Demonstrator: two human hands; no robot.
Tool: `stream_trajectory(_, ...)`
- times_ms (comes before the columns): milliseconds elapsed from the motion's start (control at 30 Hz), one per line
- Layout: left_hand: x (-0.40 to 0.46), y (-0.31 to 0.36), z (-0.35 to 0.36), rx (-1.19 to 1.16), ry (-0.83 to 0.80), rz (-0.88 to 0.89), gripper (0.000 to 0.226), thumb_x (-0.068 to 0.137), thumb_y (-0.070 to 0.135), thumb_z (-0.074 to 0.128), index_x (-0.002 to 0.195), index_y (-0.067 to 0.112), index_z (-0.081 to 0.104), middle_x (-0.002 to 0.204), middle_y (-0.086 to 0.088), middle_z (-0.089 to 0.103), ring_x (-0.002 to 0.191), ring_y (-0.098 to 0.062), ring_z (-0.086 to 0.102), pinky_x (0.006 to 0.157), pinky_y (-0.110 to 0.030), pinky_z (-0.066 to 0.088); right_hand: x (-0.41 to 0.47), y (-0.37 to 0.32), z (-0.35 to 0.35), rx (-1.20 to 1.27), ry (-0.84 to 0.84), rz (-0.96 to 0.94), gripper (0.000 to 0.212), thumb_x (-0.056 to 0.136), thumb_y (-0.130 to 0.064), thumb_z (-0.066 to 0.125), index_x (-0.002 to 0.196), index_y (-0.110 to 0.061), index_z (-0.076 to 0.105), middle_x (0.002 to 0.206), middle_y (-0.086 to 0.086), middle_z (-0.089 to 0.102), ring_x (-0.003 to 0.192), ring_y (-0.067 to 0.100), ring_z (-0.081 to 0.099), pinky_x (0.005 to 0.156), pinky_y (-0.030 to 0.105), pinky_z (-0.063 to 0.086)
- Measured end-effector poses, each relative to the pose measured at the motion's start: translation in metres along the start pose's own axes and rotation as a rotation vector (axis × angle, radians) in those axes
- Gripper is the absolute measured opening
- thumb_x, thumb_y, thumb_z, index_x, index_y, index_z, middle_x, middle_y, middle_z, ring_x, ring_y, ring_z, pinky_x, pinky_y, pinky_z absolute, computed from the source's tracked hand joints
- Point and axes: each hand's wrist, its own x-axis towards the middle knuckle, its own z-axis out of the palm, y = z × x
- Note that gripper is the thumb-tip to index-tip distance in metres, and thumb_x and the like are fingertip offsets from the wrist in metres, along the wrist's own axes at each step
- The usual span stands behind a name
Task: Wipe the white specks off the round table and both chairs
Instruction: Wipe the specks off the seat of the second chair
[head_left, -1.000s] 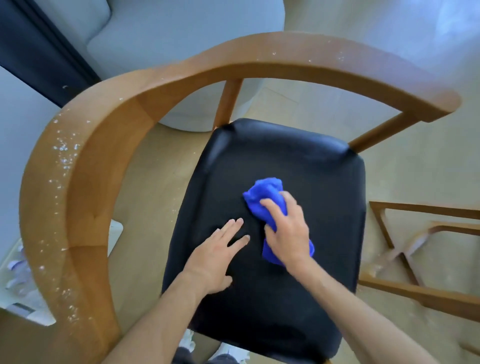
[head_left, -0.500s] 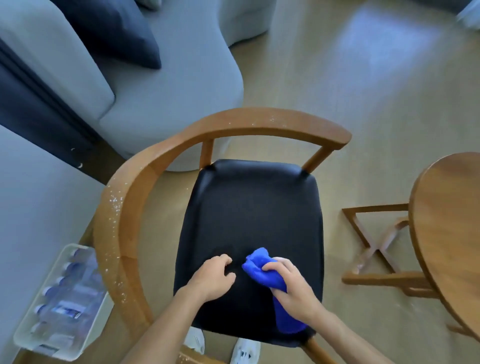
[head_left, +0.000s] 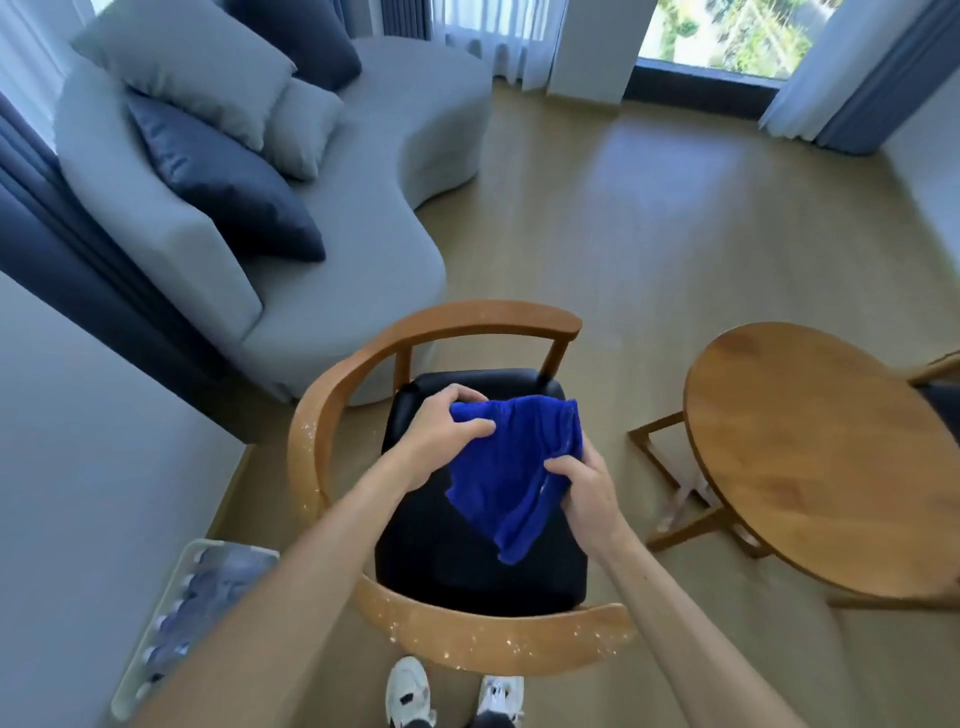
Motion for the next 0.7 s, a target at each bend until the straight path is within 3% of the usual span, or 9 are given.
stream_trajectory(167, -0.041, 0.040, -0.004, 0.040, -0.055, 0.079, 0.019, 0.086, 0.018, 0.068, 0.103, 0.024, 0.059, 0.103, -0.003, 0.064, 0.096, -0.020, 0.062, 0.081, -0.035, 0.055, -0.029, -0.033, 0.010, 0.018, 0.036, -0.044, 0.041, 0.086, -0.034, 0.068, 0.120, -0.012, 0.059, 0.114, 0.007, 0.067, 0.105, 0.021, 0.063, 0.089, 0.034, 0.053)
stream_trajectory(333, -0.068, 0.074, -0.030, 0.149, -0.232, 0.234, 0.023, 0.086, 0.023, 0.070, 0.107, 0.017, 0.061, 0.101, -0.004, 0.068, 0.092, -0.019, 0.066, 0.075, -0.029, 0.056, -0.046, -0.066, -0.002, -0.195, 0.176, -0.188, 0.022, 0.087, -0.009, 0.070, 0.107, -0.011, 0.061, 0.101, 0.007, 0.070, 0.097, 0.023, 0.066, 0.077, 0.030, 0.057)
stream_trajectory(467, -0.075, 0.092, -0.057, 0.392, -0.282, 0.305, 0.024, 0.082, 0.037, 0.071, 0.102, 0.028, 0.066, 0.096, 0.000, 0.070, 0.089, -0.017, 0.068, 0.078, -0.036, 0.059, -0.058, -0.093, -0.018, -0.115, -0.017, -0.170, 0.017, 0.091, -0.006, 0.064, 0.107, -0.005, 0.059, 0.095, 0.008, 0.069, 0.086, 0.016, 0.066, 0.073, 0.029, 0.053)
stream_trajectory(567, -0.074, 0.101, -0.064, 0.499, -0.320, 0.341, 0.020, 0.088, 0.027, 0.066, 0.108, 0.026, 0.067, 0.098, 0.002, 0.071, 0.092, -0.016, 0.068, 0.081, -0.036, 0.058, -0.060, -0.106, -0.016, -0.276, -0.011, -0.197, 0.009, 0.091, -0.003, 0.062, 0.097, -0.010, 0.062, 0.090, 0.004, 0.070, 0.083, 0.013, 0.066, 0.074, 0.027, 0.054)
stream_trajectory(700, -0.075, 0.113, -0.062, 0.658, -0.343, 0.334, 0.024, 0.090, 0.013, 0.058, 0.106, 0.030, 0.066, 0.097, 0.006, 0.070, 0.091, -0.012, 0.066, 0.081, -0.031, 0.057, -0.060, -0.122, -0.009, -0.382, -0.007, -0.212, 0.011, 0.080, -0.003, 0.063, 0.092, -0.003, 0.063, 0.087, 0.010, 0.063, 0.084, 0.020, 0.059, 0.078, 0.038, 0.049)
